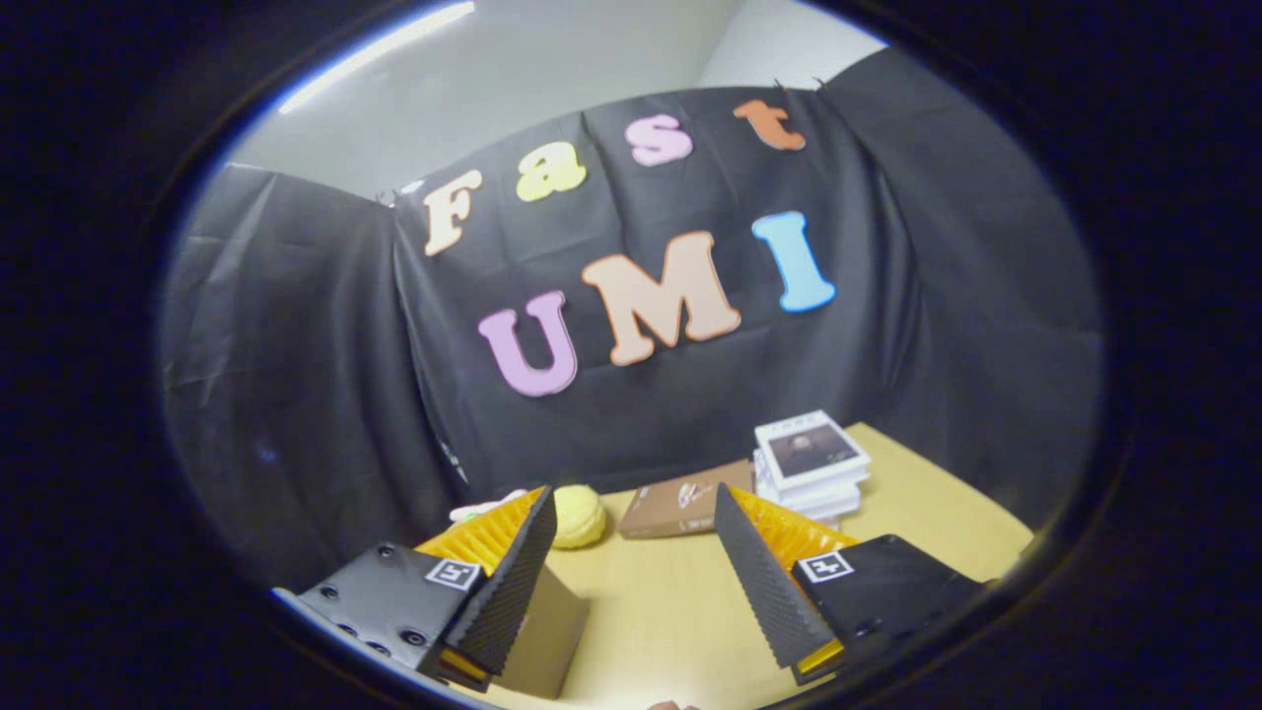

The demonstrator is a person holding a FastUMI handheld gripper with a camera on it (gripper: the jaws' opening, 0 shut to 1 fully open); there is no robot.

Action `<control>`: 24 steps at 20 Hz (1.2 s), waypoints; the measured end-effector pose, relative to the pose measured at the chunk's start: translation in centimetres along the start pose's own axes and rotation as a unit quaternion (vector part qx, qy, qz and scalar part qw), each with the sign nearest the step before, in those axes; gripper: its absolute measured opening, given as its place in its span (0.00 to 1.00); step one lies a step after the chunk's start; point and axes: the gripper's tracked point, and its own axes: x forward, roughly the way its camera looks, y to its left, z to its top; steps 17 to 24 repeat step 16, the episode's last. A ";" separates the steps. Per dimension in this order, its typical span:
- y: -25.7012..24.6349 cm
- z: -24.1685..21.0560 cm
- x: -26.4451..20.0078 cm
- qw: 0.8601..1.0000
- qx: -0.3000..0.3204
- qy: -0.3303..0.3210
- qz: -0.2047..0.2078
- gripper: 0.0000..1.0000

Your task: Open the storage box then place both shoes into the box .Put the left shoe in first, then the right shoe, with the right side of both shoes facing outward in a uniform manner.

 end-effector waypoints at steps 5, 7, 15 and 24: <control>-2.1 2.0 -2.2 0.999 -0.034 -0.038 -0.014 1.00; -2.5 1.9 -2.8 0.999 -0.034 -0.038 -0.015 1.00; -4.5 2.0 -5.5 0.999 -0.021 -0.031 -0.002 1.00; -5.0 1.9 -5.5 0.999 -0.019 -0.030 -0.003 1.00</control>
